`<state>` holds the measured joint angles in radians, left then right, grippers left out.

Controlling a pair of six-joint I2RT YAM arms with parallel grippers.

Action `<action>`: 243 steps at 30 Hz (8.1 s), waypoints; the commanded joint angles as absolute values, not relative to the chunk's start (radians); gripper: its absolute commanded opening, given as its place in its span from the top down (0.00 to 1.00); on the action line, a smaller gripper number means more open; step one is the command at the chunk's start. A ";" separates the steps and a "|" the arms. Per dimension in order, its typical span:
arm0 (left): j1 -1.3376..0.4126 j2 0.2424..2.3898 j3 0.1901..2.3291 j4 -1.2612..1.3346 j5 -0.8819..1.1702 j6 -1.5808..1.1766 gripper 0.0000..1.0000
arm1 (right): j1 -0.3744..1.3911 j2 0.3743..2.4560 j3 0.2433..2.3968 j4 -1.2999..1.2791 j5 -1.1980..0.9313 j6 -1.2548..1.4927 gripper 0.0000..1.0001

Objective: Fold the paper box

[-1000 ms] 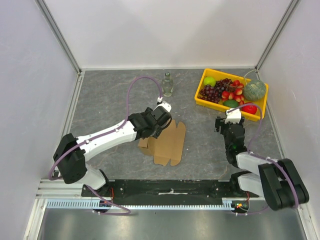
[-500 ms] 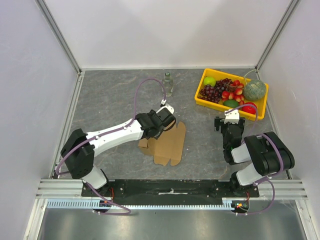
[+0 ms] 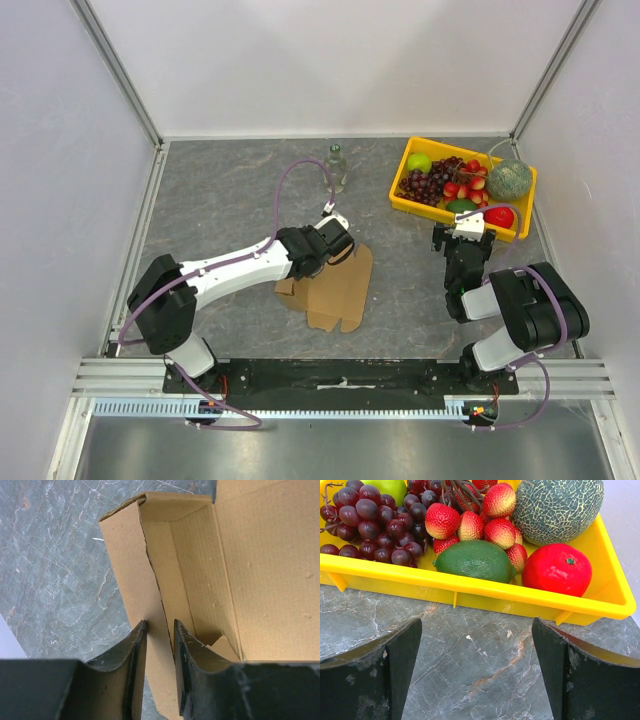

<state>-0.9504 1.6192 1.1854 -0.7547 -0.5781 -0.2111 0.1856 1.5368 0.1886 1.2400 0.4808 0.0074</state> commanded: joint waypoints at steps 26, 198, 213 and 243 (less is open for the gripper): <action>-0.824 1.542 0.948 -0.419 -0.222 -0.399 0.80 | 0.181 1.536 0.213 1.266 0.509 0.025 0.02; -1.045 1.537 1.063 -0.525 -0.379 -0.236 0.69 | 0.179 1.536 0.213 1.264 0.508 0.025 0.02; -0.854 1.488 0.933 -0.362 -0.117 -0.284 0.71 | 0.181 1.537 0.213 1.266 0.508 0.025 0.02; -0.689 1.531 0.819 -0.140 0.104 -0.351 0.71 | 0.180 1.537 0.213 1.266 0.508 0.025 0.02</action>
